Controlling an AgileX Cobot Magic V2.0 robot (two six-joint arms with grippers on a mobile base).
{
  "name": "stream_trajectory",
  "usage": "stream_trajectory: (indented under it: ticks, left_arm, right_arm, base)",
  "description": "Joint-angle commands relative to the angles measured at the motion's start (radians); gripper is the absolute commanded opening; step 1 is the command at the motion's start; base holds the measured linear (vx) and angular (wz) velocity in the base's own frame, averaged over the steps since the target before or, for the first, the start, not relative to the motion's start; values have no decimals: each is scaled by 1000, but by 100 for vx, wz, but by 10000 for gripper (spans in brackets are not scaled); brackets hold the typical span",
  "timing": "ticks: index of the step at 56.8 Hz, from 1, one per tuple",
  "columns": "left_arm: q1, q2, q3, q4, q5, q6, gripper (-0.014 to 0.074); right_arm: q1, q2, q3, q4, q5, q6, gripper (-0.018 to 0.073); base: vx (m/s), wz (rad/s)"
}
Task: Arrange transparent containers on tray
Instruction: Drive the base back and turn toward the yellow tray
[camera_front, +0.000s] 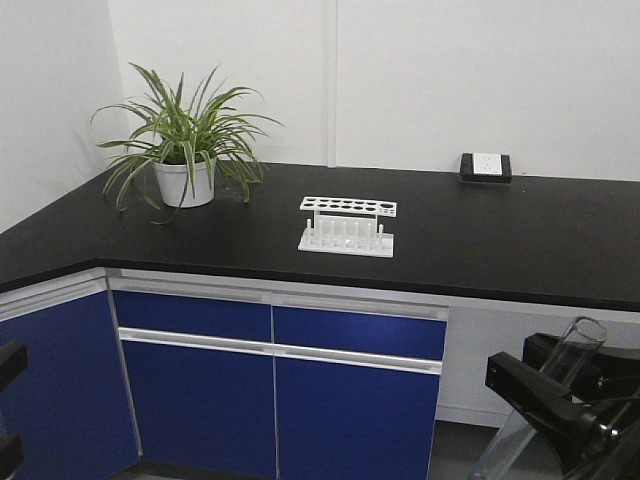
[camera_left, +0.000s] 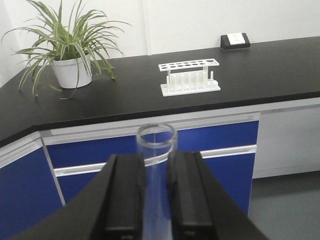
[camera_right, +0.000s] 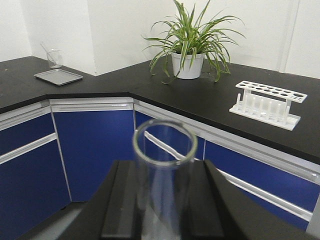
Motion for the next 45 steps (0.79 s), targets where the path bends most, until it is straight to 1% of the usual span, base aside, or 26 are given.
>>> stream_trajectory:
  ticks: [1,21,33,45]
  left_arm:
    - [-6,-10,-28,-9,-82,-2,62]
    - [-6,-10,-28,-9,-82,-2,62]
    - [-6,-10,-28,-9,-82,-2,62]
    - [-6,-10,-28,-9,-82,-2,62]
  right_arm:
    - [-6,-9,-30,-8,-82,-6,-11]
    - [-6,-9,-30,-8,-82,-6,-11]
    - [-6,-9,-30,-8,-82,-6,-11]
    - [-6,-9,-30,-8,-82,-6,-11]
  base:
    - [-18,8]
    - [-14,19]
    - [-10,42]
    - [-9,59]
